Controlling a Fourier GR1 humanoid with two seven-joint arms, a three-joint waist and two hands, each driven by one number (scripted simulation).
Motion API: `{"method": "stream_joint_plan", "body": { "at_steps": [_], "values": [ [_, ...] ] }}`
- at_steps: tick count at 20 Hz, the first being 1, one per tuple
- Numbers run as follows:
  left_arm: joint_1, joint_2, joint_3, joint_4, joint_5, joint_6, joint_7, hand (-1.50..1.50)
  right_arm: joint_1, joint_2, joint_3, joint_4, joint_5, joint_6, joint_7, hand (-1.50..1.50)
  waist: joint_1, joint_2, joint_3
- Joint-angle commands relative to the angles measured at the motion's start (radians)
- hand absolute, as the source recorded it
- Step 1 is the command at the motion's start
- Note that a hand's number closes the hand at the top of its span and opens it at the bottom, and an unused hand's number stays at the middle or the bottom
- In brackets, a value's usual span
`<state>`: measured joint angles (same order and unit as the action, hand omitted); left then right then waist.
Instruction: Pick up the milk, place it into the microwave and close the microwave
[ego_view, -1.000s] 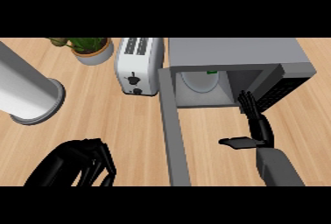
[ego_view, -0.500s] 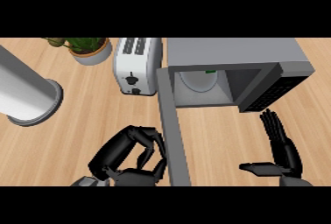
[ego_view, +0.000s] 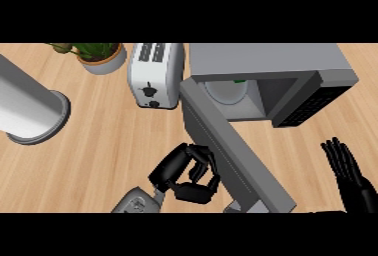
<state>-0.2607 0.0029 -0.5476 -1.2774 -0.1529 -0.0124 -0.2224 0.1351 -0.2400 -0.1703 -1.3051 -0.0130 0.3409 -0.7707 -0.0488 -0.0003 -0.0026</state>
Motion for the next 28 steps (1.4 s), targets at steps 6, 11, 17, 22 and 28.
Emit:
{"method": "stream_joint_plan", "body": {
  "at_steps": [6, 11, 17, 22, 28],
  "values": [
    [-0.157, -0.003, -0.225, 0.305, 0.237, 0.331, -0.216, 1.50, 0.119, -0.033, 0.007, -0.321, -0.177, 0.133, 0.145, -1.50, -0.038, 0.009, -0.003],
    [-0.273, -0.003, -0.337, 0.355, 0.416, 0.397, -0.151, 1.50, 0.135, -0.033, 0.026, -0.387, -0.198, 0.138, 0.170, -1.50, -0.070, 0.016, -0.002],
    [-0.343, -0.003, -0.383, 0.311, 0.562, 0.456, -0.199, 1.50, 0.107, -0.071, 0.043, -0.496, -0.276, 0.181, 0.270, -1.50, -0.104, 0.021, -0.004],
    [-0.402, -0.003, -0.371, 0.315, 0.656, 0.547, -0.231, 1.50, 0.095, -0.092, 0.058, -0.559, -0.295, 0.182, 0.335, -1.50, -0.137, 0.027, -0.006],
    [-0.461, -0.003, -0.319, 0.337, 0.764, 0.682, -0.261, 1.50, 0.042, -0.153, 0.024, -0.569, -0.314, 0.200, 0.361, -1.50, -0.158, 0.040, -0.006]
  ]
}}
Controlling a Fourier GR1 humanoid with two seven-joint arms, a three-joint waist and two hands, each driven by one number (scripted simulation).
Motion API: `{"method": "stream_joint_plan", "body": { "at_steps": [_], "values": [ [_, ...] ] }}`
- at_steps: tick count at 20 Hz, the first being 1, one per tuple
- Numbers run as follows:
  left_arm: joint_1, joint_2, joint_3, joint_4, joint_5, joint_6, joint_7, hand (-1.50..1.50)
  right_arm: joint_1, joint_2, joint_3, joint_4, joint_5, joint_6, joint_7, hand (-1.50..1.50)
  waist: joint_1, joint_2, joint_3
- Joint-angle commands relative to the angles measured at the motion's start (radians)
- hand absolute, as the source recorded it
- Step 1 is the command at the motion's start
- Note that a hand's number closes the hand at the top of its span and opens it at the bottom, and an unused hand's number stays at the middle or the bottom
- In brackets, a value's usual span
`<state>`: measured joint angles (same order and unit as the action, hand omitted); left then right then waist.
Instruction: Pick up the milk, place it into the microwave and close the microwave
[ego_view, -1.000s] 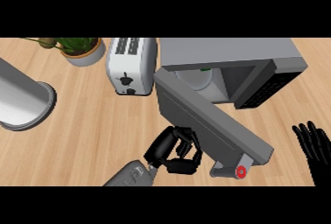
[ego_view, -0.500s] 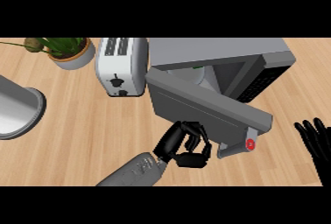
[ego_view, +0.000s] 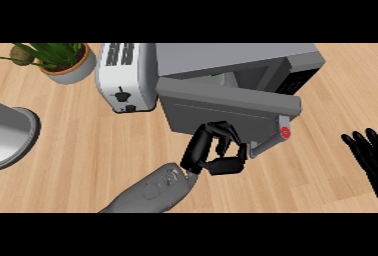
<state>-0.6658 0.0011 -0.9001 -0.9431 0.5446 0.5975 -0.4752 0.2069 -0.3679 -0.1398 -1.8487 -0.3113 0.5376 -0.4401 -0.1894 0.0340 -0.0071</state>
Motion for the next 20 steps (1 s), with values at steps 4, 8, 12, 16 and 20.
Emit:
{"method": "stream_joint_plan", "body": {
  "at_steps": [4, 8, 12, 16, 20],
  "values": [
    [-0.101, -0.001, 0.040, 0.050, 0.122, 0.125, -0.011, -1.50, -0.044, -0.056, -0.056, -0.024, -0.047, 0.006, 0.036, -1.50, -0.043, 0.011, 0.002],
    [-0.175, -0.001, 0.034, 0.080, 0.177, 0.168, 0.039, -1.50, -0.103, -0.102, -0.085, -0.034, -0.041, -0.002, 0.059, -1.50, -0.062, 0.017, 0.002],
    [-0.180, -0.001, 0.075, 0.104, 0.223, 0.210, 0.024, -1.50, -0.177, -0.188, -0.183, -0.083, 0.112, -0.072, 0.021, 1.50, -0.078, 0.023, -0.001],
    [-0.193, -0.001, 0.096, 0.073, 0.282, 0.229, -0.011, -1.50, -0.222, -0.215, -0.212, -0.068, 0.130, -0.095, 0.025, 1.50, -0.066, 0.032, 0.000],
    [-0.197, -0.001, 0.103, 0.080, 0.323, 0.243, -0.035, -1.50, -0.238, -0.224, -0.203, -0.070, 0.154, -0.102, 0.029, 1.50, -0.068, 0.039, 0.001]
  ]
}}
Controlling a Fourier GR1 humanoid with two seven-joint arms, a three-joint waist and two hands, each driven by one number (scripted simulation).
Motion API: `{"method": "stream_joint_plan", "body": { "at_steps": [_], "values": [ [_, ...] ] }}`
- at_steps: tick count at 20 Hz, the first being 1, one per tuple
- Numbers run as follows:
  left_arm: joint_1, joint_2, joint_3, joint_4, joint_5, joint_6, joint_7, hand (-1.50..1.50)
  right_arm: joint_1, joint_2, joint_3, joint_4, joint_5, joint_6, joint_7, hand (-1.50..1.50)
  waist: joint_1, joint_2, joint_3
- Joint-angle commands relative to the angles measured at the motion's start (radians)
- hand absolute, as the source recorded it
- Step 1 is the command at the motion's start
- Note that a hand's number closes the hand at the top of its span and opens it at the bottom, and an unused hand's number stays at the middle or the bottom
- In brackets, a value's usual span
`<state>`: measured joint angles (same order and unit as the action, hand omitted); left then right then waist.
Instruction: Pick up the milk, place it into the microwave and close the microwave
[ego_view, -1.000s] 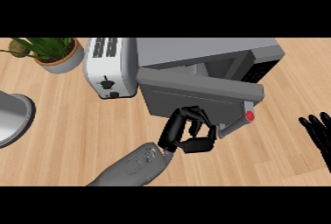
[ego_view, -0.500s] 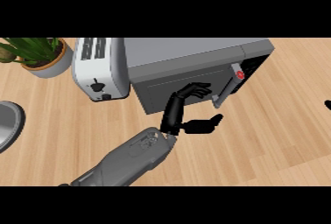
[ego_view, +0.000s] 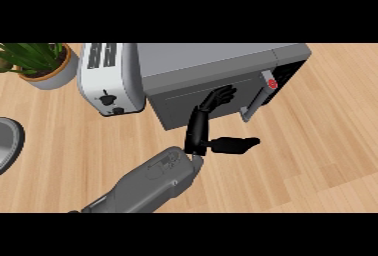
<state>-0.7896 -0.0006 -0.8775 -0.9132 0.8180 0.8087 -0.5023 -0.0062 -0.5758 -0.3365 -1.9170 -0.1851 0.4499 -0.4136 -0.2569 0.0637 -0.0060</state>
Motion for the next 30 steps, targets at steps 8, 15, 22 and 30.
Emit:
{"method": "stream_joint_plan", "body": {
  "at_steps": [8, 15, 22, 30],
  "values": [
    [-0.082, 0.001, 0.057, 0.070, 0.100, 0.029, -0.053, -1.50, -0.093, -0.046, -0.014, 0.033, 0.042, -0.022, 0.002, 1.50, 0.007, 0.024, 0.001],
    [-0.100, 0.001, 0.058, 0.083, 0.143, 0.027, -0.086, -1.50, -0.127, -0.047, -0.008, 0.061, 0.051, -0.033, 0.005, 1.50, 0.004, 0.027, 0.002],
    [-0.105, 0.001, 0.035, 0.083, 0.166, 0.010, -0.117, -1.50, -0.130, 0.084, 0.062, 0.181, -0.175, 0.034, 0.047, -1.50, 0.021, 0.040, 0.008],
    [-0.113, 0.001, 0.034, 0.109, 0.204, 0.006, -0.148, -1.50, -0.166, 0.061, 0.056, 0.257, -0.259, 0.079, 0.090, -1.50, 0.000, 0.041, 0.006]
  ]
}}
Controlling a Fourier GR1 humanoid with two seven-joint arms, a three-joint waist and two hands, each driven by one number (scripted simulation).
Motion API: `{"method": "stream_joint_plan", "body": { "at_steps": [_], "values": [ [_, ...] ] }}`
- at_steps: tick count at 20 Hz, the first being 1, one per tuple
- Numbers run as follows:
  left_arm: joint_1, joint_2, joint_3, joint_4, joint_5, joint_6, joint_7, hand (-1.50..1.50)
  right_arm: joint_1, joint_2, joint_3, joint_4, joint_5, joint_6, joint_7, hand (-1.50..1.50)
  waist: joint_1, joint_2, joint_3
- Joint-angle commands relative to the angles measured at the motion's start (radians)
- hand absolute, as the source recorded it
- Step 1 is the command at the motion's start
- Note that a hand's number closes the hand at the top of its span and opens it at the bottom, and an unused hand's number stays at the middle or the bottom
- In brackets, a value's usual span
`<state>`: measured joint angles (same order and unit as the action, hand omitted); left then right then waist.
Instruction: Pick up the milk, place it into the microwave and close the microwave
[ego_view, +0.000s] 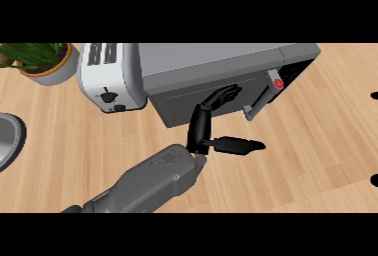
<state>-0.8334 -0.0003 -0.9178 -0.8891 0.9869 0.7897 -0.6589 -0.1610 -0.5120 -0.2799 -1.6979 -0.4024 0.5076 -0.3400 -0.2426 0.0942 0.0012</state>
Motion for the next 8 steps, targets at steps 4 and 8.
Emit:
{"method": "stream_joint_plan", "body": {
  "at_steps": [4, 8],
  "values": [
    [-0.065, 0.000, 0.070, 0.091, 0.052, 0.017, -0.003, -1.50, -0.041, -0.028, -0.018, 0.082, -0.081, 0.047, 0.026, -1.50, -0.013, 0.011, -0.001],
    [-0.068, 0.000, 0.075, 0.105, 0.062, 0.014, -0.026, -1.50, -0.052, -0.041, -0.023, 0.119, -0.114, 0.070, 0.040, -1.50, -0.015, 0.009, -0.001]
  ]
}}
